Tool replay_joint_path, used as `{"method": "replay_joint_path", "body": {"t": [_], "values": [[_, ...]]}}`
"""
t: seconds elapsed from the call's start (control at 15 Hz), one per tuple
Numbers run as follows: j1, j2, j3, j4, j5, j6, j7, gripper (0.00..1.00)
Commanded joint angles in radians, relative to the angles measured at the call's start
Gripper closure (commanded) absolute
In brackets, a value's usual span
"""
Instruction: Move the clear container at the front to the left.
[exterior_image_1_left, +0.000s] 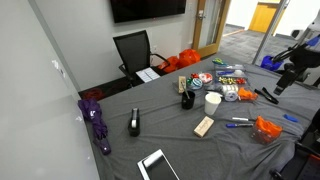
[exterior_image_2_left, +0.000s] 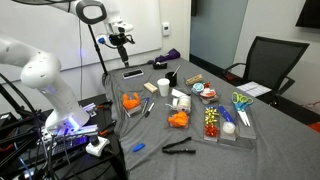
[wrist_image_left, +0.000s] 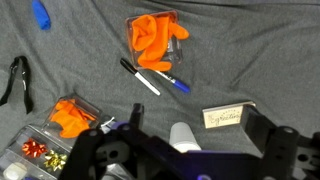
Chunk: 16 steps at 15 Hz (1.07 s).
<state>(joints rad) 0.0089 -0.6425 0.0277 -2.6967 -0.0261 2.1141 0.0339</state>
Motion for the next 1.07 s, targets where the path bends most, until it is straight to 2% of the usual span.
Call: {"method": "replay_joint_path", "body": {"t": [0.0, 0.33, 0.4, 0.47, 1.0], "values": [[0.013, 0.017, -0.031, -0.048, 0.011, 0.035, -0.064, 0.00], [0.008, 0.025, -0.061, -0.116, 0.012, 0.132, -0.117, 0.00], [0.005, 0.058, -0.061, -0.081, 0.007, 0.136, -0.118, 0.00], [0.000, 0.023, -0.044, -0.088, 0.001, 0.093, -0.088, 0.00], [0.001, 0.034, -0.050, -0.084, 0.005, 0.105, -0.093, 0.00]]}}
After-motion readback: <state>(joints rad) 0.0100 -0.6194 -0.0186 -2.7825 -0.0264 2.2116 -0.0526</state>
